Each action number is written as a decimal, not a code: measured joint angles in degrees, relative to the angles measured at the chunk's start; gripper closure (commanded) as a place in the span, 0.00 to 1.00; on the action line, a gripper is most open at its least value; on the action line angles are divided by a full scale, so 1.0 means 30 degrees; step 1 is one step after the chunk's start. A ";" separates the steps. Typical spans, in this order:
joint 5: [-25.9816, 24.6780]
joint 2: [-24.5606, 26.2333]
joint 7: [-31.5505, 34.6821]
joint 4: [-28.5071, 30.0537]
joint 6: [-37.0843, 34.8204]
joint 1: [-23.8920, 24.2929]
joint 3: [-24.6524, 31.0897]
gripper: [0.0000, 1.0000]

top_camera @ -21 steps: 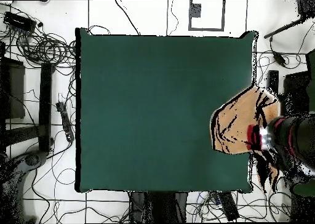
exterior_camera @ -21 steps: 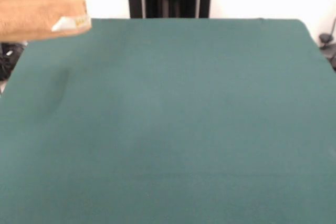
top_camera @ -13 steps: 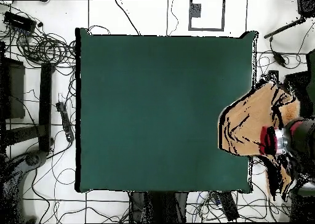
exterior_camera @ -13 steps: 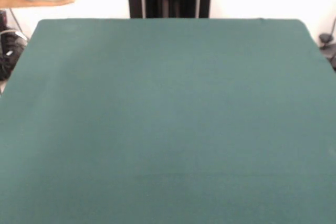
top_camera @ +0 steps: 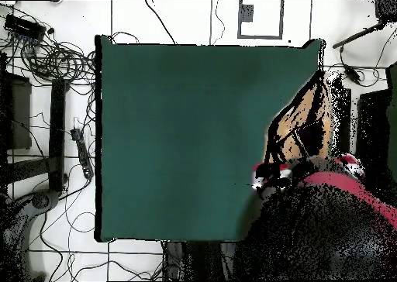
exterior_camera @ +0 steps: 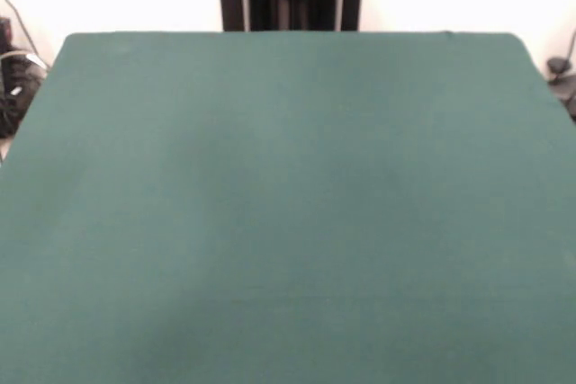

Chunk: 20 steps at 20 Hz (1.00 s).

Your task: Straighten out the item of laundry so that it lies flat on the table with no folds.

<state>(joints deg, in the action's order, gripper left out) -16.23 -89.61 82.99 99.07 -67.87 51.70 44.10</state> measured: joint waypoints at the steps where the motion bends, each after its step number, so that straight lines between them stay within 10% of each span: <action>1: -0.0008 -0.0181 0.0000 0.0388 0.0666 -0.0411 -0.0152 1.00; 20: -0.0151 0.0238 0.0000 0.3435 0.5303 -0.3540 -0.3208 1.00</action>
<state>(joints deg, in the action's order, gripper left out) -16.68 -88.90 82.99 109.38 -51.96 41.08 34.47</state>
